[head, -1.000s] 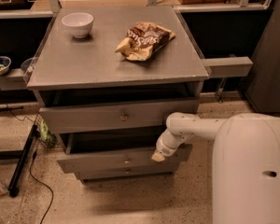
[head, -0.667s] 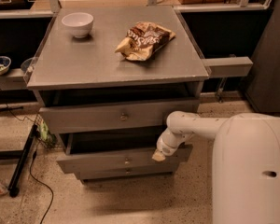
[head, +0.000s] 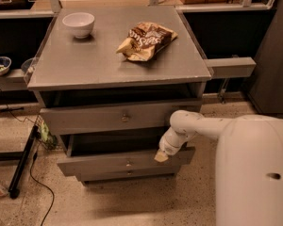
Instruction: Open middle drawer
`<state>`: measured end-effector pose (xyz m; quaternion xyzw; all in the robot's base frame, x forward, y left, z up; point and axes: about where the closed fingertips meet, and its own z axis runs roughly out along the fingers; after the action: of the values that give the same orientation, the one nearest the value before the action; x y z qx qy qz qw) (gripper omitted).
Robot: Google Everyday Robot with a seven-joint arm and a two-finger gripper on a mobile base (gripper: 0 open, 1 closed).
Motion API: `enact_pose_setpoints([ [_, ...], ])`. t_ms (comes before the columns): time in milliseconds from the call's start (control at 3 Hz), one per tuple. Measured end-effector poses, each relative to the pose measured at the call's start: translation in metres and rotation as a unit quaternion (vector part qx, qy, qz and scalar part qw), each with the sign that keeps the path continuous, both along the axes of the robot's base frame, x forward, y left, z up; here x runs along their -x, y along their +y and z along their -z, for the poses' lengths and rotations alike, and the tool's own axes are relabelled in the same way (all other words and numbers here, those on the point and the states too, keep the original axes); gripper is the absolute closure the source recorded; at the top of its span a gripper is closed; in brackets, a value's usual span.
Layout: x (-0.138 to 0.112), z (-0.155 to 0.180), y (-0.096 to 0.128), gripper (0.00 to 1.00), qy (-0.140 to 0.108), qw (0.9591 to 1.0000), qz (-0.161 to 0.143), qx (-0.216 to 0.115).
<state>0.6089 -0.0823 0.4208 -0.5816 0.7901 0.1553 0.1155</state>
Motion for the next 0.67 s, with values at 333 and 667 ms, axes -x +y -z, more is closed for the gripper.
enact_pose_setpoints([
  [333,0.0031,-0.0024,-0.003,1.0,0.0,1.0,0.002,-0.008],
  [667,0.0091,-0.0053,-0.0059,1.0,-0.001,0.9998,0.004,-0.018],
])
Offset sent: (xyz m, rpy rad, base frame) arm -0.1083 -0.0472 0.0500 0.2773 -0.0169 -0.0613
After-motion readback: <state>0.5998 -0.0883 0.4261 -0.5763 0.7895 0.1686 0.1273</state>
